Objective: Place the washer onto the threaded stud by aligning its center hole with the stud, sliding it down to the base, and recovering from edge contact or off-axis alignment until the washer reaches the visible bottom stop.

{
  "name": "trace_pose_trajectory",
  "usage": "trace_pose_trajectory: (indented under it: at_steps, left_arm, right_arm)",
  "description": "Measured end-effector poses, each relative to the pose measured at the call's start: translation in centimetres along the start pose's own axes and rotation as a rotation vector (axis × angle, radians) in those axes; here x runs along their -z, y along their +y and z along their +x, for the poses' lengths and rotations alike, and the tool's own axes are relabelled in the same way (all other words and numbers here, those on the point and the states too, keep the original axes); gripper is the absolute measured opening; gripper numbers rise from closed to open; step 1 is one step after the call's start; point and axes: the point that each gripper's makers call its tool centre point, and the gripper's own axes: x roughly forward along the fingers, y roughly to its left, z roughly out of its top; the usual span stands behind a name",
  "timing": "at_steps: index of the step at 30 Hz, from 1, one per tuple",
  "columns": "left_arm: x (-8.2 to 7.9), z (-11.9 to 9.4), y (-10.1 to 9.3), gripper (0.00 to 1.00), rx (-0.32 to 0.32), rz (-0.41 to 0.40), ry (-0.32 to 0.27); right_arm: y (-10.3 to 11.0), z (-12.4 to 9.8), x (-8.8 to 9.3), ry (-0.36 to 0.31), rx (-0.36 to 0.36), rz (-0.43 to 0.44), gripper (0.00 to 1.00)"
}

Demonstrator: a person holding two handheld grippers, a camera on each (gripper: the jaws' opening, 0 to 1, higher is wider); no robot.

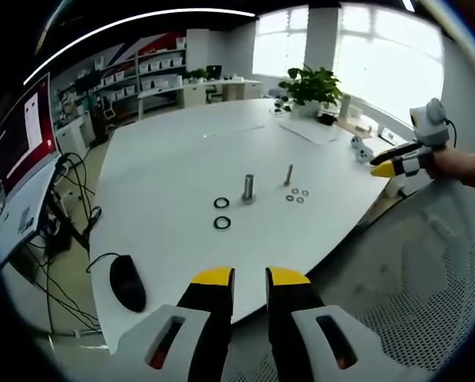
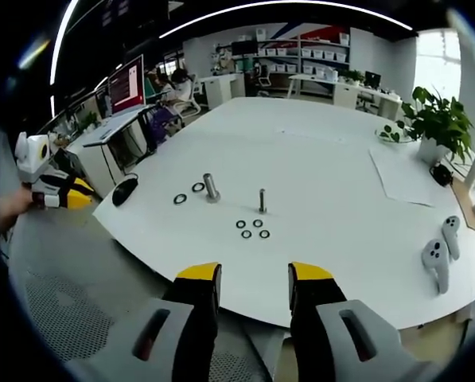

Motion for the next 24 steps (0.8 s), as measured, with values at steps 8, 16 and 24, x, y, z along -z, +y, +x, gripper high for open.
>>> trace_pose_trajectory:
  at_steps: [8, 16, 24]
  left_arm:
    - [0.01, 0.01, 0.04, 0.13, -0.002, -0.003, 0.000]
    - [0.01, -0.01, 0.11, 0.14, -0.007, -0.003, -0.001]
    - [0.07, 0.10, 0.01, 0.14, -0.003, -0.001, 0.007]
  right_arm:
    - [-0.07, 0.01, 0.09, 0.005, 0.005, -0.001, 0.36]
    - [-0.36, -0.01, 0.28, 0.012, 0.023, -0.015, 0.39]
    - [-0.40, -0.02, 0.30, 0.012, 0.020, -0.010, 0.38]
